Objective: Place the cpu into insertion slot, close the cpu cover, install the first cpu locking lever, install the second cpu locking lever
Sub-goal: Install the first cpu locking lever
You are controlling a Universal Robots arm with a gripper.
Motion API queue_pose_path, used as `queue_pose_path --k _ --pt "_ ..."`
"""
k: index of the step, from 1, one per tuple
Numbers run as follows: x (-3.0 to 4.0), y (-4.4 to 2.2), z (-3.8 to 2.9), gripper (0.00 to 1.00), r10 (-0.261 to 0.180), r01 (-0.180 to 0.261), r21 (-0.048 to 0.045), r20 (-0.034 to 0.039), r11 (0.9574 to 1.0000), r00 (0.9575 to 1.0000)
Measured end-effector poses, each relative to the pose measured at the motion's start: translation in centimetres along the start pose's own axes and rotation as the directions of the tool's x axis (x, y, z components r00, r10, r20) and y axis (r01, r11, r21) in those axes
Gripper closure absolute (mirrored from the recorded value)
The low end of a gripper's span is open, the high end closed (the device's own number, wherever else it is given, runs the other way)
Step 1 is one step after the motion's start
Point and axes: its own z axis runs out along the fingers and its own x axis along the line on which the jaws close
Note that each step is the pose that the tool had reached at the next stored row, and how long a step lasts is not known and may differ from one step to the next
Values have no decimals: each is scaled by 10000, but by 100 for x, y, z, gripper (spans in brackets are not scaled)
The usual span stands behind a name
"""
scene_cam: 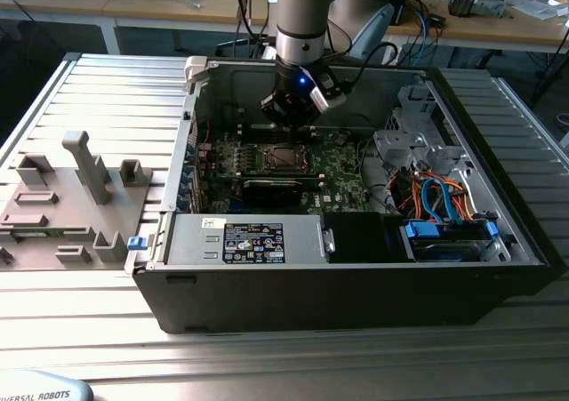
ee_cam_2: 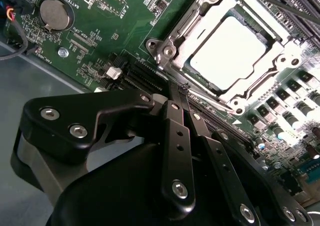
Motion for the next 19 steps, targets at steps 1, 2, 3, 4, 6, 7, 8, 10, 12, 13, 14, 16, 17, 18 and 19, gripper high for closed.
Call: queue_pose_path --k 1,2,3,4,6,7,8,10,12,13,14,16,17,18,19 --pt "0 1 0 89 -2 2 -1 0 10000 10000" --pt "0 1 1 89 -2 2 -2 2 10000 10000" --pt "1 -5 1 89 -3 3 -4 2 10000 10000" --pt "1 -11 1 89 -5 5 -4 2 10000 10000" --pt "4 -31 1 89 -6 6 -3 1 10000 10000" --pt "5 -41 0 89 -6 6 -2 1 10000 10000" --pt "6 -51 0 89 -8 8 -3 1 10000 10000" --pt "7 -57 2 89 -8 8 -4 2 10000 10000" --pt "7 -61 2 89 -11 11 -2 1 10000 10000" --pt "8 -61 4 89 -11 11 -1 0 10000 10000" --pt "8 -62 6 89 -11 11 0 0 10000 10000" --pt "7 -61 13 89 -12 12 7 -1 10000 10000" --pt "7 -61 17 89 -13 13 13 -1 10000 10000" --pt "7 -61 22 89 -14 14 25 -2 10000 10000" --pt "7 -61 26 89 -13 13 31 -3 10000 10000"
